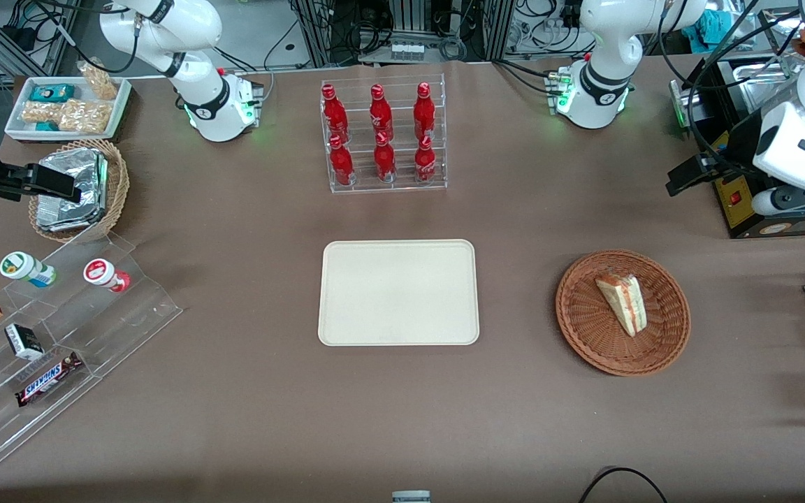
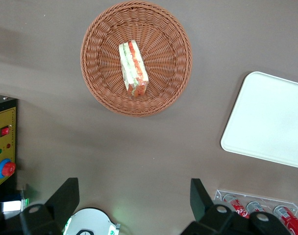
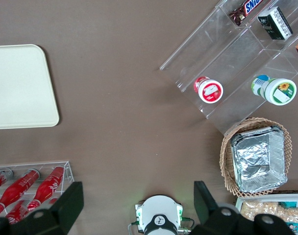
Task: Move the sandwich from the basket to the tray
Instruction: 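Move the left gripper down over the sandwich in the wicker basket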
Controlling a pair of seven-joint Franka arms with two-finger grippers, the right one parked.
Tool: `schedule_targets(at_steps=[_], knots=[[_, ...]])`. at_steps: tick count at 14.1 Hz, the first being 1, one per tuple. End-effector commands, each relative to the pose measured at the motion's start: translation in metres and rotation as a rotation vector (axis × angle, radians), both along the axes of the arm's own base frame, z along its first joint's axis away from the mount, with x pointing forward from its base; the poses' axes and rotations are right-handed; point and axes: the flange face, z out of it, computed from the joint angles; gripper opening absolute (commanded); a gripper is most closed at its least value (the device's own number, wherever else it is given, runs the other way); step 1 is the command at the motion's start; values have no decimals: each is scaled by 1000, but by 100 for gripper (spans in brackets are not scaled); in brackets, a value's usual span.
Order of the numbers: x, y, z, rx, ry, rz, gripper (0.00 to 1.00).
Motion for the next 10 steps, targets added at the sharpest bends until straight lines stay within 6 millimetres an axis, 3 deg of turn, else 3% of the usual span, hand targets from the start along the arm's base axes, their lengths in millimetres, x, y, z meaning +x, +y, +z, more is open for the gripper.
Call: schedule_targets(at_steps=[1,5,7,10], knots=[[1,3,4,-12,-7,-12,100],[7,5,-2,-12,2,5,100],[10,22,-11,-7,17,24,100],[30,34,-63,-10,119,56,100]])
